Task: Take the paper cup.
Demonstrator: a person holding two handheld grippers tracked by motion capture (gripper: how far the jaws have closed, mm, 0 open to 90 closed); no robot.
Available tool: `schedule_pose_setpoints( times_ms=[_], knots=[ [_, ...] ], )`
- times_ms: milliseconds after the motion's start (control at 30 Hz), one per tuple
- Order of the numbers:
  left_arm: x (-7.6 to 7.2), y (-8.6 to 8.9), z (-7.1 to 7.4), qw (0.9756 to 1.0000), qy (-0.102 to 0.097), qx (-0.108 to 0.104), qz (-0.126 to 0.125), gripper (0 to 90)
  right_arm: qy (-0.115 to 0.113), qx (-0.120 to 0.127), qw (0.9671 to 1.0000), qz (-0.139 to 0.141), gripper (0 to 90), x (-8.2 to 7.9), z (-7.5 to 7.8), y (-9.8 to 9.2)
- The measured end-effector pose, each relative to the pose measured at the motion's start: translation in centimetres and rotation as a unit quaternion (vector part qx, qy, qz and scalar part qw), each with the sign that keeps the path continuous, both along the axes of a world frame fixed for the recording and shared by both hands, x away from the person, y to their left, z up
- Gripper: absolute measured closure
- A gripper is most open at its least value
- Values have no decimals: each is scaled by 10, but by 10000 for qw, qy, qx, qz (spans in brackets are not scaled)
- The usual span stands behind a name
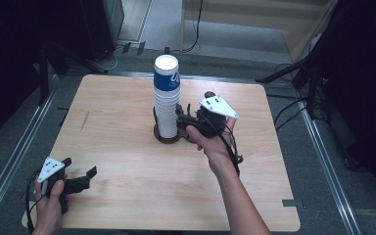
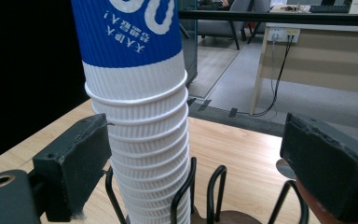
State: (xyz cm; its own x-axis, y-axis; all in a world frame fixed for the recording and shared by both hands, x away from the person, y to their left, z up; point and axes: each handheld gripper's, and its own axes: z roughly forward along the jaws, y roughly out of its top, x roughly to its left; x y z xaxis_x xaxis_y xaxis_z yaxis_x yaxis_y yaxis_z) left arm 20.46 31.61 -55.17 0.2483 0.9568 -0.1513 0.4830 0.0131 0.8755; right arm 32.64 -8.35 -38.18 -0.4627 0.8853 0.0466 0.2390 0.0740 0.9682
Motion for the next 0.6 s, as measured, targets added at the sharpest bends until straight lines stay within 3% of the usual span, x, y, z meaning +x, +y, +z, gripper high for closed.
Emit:
schedule_pose_setpoints(
  times_ms=[600],
  knots=[
    [0,-1,0,10000,17,22,-3,0,-99,37,9999,-33,91,14,20,27]
  ],
)
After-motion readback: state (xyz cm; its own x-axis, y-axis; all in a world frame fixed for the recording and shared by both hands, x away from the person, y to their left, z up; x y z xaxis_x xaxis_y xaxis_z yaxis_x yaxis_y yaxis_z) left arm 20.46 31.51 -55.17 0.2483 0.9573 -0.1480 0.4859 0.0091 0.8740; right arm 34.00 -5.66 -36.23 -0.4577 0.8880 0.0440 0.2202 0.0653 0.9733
